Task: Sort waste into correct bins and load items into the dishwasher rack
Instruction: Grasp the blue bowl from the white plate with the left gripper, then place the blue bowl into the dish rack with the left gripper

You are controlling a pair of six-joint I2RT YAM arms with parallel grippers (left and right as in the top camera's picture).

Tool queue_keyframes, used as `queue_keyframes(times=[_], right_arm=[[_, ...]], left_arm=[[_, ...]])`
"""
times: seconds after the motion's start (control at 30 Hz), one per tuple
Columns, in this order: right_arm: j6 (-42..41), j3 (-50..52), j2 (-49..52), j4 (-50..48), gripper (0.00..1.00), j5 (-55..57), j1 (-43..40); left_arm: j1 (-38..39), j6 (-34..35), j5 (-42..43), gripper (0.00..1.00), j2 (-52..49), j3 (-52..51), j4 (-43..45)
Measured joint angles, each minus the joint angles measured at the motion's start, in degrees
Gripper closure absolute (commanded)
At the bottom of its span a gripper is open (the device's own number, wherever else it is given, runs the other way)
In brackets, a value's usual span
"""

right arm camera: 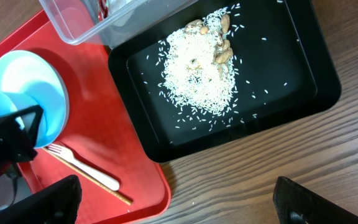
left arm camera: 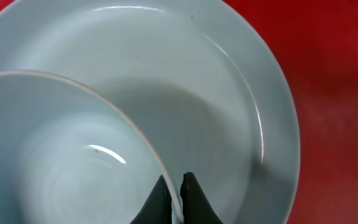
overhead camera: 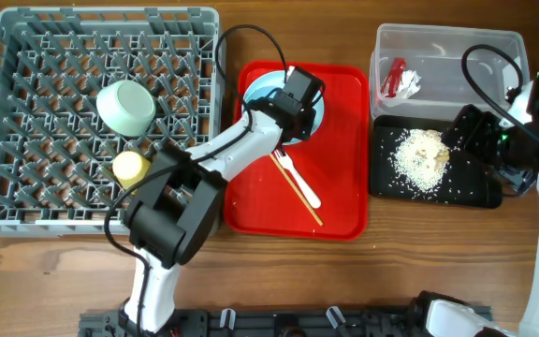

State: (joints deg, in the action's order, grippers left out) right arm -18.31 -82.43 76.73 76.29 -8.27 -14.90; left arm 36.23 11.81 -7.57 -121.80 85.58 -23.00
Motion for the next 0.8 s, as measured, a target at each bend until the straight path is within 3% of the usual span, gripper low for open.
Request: queue_keyframes(times=[0.3, 0.47, 0.63, 0.8], right_arm=[[0.42, 0.0, 0.0, 0.04, 0.0, 0.0, 0.0], [0.61, 0.0, 0.0, 0.04, 0.0, 0.0, 0.0], [0.61, 0.0, 0.0, 0.07, 0.0, 0.0, 0.0], [0.61, 0.0, 0.0, 0.2, 0.0, 0.0, 0.0]], left_arm=[[-3.26, 0.09, 11.23, 0.96, 14.34, -0.13, -0.2], [-15.54, 0.94, 26.99, 0.96, 21.03, -0.11, 1.42], [-27.89, 2.82, 42.62, 0.96, 20.24, -0.11, 2.75], [-38.34, 9.18, 59.3, 0.96, 14.86, -0.11, 12.35]])
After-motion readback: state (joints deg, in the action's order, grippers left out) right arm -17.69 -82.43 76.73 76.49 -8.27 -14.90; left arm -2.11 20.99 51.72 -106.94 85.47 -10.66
